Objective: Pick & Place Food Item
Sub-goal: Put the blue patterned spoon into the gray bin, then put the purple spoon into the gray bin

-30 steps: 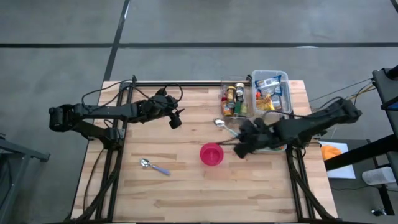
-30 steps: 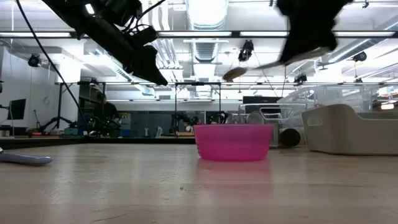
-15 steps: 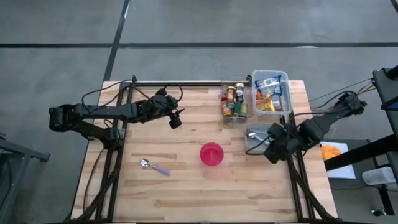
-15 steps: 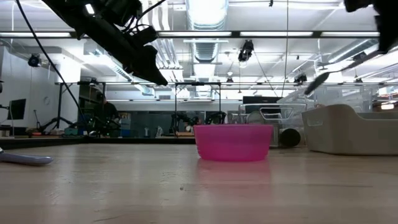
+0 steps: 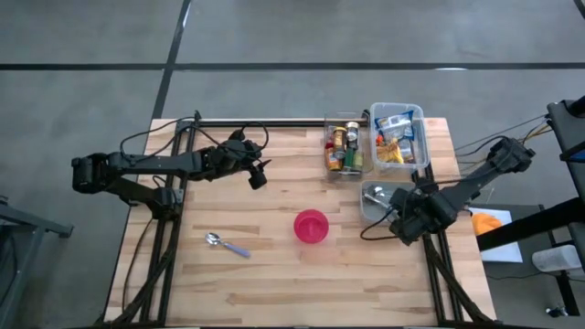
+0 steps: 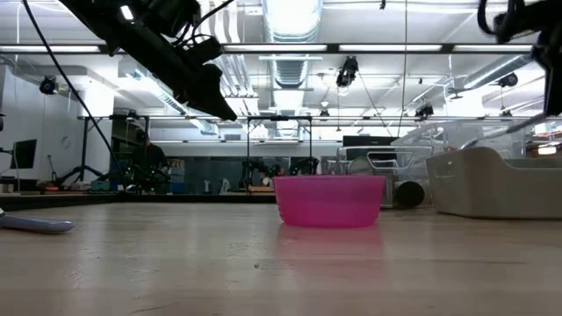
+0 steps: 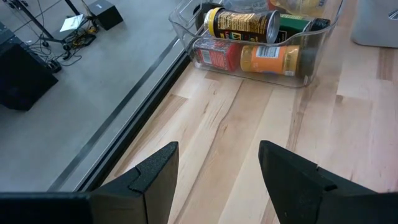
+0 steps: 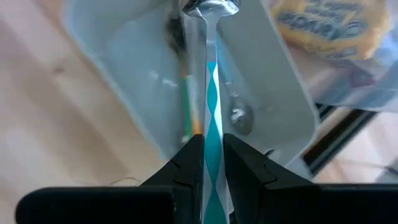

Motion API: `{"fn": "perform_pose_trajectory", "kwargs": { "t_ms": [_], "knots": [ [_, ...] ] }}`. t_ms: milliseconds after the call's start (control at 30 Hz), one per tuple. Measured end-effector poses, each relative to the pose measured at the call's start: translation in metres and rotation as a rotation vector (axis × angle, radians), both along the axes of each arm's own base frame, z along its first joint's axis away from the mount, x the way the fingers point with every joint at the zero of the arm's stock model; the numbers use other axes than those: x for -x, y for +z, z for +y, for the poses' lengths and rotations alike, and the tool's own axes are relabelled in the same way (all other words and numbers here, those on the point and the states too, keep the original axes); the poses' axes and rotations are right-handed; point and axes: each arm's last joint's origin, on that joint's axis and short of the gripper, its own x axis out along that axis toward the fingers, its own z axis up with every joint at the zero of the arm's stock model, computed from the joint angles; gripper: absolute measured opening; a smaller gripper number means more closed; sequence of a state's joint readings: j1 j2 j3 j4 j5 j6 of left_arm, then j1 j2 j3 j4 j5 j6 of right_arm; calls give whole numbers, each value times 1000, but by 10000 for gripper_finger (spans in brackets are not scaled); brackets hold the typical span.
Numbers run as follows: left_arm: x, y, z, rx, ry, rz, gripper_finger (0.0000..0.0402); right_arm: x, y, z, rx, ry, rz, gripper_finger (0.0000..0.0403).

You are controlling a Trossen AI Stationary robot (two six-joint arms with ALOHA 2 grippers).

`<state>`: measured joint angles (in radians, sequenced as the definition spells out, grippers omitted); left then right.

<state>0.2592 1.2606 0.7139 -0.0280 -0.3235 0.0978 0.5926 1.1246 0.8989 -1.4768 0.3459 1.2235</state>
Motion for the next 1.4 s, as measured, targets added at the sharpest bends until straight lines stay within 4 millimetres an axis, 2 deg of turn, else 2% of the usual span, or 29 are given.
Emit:
{"fn": "perform_pose_trajectory", "kwargs": {
  "t_ms": [300, 467, 733, 900, 1000, 1400],
  "knots": [
    [0, 0, 0, 0, 0, 0, 224, -6, -45, 3, 95, 47, 93, 53],
    [0, 0, 0, 0, 1, 0, 224, -9, -65, 1, 226, 110, 111, 53],
    [0, 0, 0, 0, 1, 0, 224, -16, -90, 4, 296, 137, 154, 53],
    [0, 0, 0, 0, 0, 0, 224, -20, -100, 7, 319, 55, 114, 58],
    [0, 0, 0, 0, 1, 0, 224, -21, -102, 7, 327, 29, 106, 79],
    [0, 0, 0, 0, 0, 0, 224, -23, -98, 8, 311, 13, 40, 211]
  ]
}}
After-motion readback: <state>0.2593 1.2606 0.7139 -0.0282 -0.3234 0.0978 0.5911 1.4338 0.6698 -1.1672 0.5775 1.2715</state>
